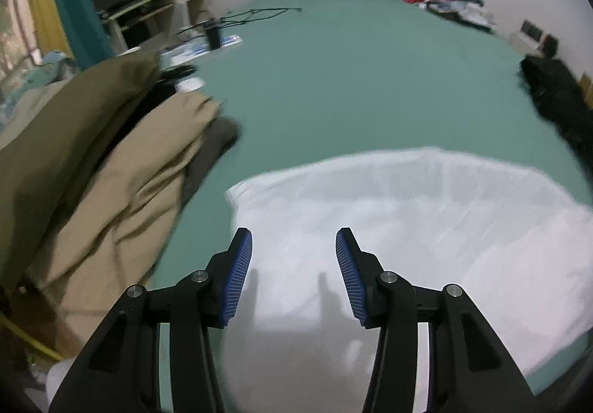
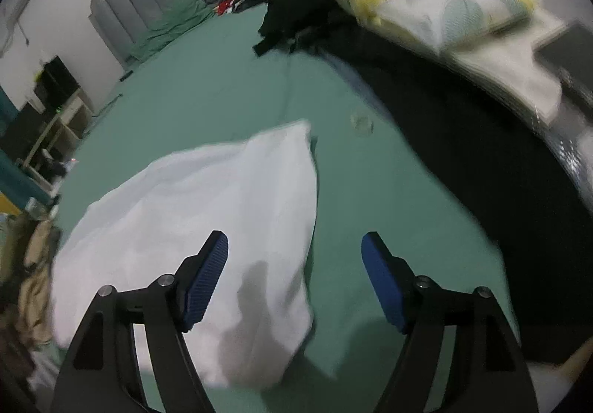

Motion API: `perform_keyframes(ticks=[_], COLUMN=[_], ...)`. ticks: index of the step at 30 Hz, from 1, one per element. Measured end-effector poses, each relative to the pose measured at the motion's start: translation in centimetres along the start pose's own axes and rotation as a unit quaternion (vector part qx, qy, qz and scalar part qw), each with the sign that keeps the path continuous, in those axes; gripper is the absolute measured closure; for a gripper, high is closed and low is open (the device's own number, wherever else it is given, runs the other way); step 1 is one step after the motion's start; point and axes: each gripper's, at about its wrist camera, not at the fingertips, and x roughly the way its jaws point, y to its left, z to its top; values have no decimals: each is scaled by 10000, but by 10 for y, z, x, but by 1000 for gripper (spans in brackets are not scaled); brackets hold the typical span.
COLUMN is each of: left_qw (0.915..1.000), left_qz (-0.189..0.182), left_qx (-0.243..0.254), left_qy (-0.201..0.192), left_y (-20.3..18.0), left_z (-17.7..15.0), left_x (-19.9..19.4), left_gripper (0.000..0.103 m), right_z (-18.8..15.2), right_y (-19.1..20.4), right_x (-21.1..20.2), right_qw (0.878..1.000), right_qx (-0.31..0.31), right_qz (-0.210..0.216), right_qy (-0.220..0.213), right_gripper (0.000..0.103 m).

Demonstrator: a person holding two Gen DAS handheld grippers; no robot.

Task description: Fold large clothes

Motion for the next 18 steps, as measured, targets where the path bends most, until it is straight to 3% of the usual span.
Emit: perform_keyframes(ticks=[7, 10, 14, 18], left_qw=[9992, 9976, 9957, 9937], left_qz=[-176, -371, -355, -340], left_qx=[-299, -549, -845, -1070], left_qy=[191, 219, 94, 45], left_y=[28, 41, 52, 57], left_z=[-52, -68, -81, -83], left_x=[1, 4, 5, 5], left_gripper=[53, 53, 53, 53], right_z=[-33, -41, -41, -39], right_y=[-1, -1, 5, 18], right_x=[-13, -9, 8, 19], right_qw=[9997, 9977, 9915, 9883], right_qx=[231, 572, 904, 1133], right_qz=[25, 300, 890, 992], right_qy=[104, 193, 292, 238], right_gripper=[27, 26, 25, 14])
